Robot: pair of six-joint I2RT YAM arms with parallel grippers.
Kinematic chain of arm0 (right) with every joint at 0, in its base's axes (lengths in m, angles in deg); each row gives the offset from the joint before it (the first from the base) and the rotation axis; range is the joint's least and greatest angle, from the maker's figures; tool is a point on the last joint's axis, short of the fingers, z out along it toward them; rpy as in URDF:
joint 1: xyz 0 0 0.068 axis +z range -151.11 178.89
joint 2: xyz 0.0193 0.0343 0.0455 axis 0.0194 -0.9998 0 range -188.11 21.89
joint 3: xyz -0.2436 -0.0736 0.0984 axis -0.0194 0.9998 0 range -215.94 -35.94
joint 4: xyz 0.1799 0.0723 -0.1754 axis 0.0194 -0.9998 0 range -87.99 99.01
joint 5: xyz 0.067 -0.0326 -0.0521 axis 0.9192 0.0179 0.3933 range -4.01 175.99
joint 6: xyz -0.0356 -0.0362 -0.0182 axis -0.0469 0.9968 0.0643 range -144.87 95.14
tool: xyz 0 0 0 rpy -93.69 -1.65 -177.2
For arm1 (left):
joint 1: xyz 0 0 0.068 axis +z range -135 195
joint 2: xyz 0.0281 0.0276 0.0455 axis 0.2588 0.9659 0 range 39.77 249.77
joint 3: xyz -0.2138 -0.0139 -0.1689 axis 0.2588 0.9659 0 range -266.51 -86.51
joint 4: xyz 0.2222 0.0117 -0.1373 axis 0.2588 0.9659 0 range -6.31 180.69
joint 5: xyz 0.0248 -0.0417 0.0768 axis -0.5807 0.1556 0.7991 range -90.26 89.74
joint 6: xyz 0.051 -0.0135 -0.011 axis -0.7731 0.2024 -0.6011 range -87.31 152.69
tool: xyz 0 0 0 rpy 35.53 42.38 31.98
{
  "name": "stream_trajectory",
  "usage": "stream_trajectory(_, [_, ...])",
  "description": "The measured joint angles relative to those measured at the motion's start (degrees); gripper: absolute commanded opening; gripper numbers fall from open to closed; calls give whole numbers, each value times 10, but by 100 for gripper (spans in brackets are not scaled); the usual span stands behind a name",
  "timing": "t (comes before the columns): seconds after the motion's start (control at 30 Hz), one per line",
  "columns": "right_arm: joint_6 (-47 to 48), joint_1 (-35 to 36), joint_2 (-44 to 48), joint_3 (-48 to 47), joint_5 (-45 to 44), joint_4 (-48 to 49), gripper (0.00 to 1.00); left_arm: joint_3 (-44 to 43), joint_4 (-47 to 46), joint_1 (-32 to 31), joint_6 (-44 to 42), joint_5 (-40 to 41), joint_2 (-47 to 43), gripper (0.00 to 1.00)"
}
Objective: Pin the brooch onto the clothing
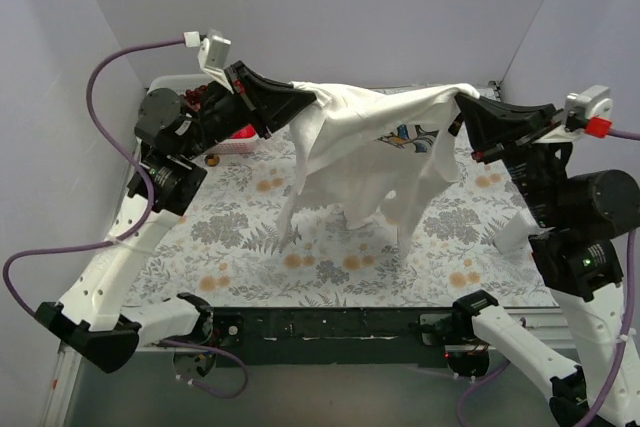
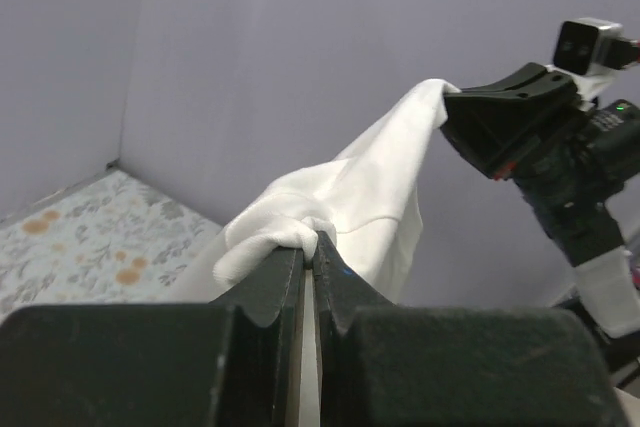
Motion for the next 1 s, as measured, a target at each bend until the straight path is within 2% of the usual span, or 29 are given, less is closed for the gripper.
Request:
stream_trajectory(0.13, [3, 0, -4, -42, 9, 11, 1, -52, -23, -5, 29, -40, 1, 0])
stream_trajectory(0.27, [12, 0, -26, -57, 1, 7, 1, -69, -9, -5, 44, -41, 21, 0])
stream_trajectory(0.37, [25, 0, -67, -61, -22, -1, 1, -78, 15, -5, 47, -35, 63, 0])
stream_trajectory(0.53, [54, -3, -192, -62, -49, -7, 1, -76, 54, 0, 50, -20, 167, 0])
stream_trajectory(0.63, [66, -20, -301, -82, -46, -14, 1, -66, 74, 16, 54, 2, 227, 10])
stream_trajectory(0.67, [69, -29, -351, -105, -45, -19, 1, -64, 82, 24, 56, 13, 247, 42])
stream_trajectory(0.7, [71, -36, -394, -127, -47, -20, 7, -64, 87, 32, 58, 21, 264, 59])
stream_trajectory(0.77, [74, -55, -510, -216, -53, -50, 44, -66, 97, 52, 63, 41, 302, 84])
stream_trajectory(0.8, [71, -62, -558, -259, -54, -57, 73, -68, 102, 62, 67, 48, 321, 98])
stream_trajectory(0.83, [72, -71, -622, -334, -56, -95, 80, -72, 110, 72, 69, 55, 338, 98])
stream_trajectory(0.9, [77, -89, -748, -508, -60, -136, 85, -77, 125, 88, 71, 66, 363, 98])
stream_trajectory(0.93, [76, -94, -784, -558, -60, -149, 85, -77, 133, 96, 71, 71, 370, 98])
stream_trajectory(1.0, [76, -105, -806, -585, -61, -176, 87, -71, 151, 107, 65, 80, 375, 98])
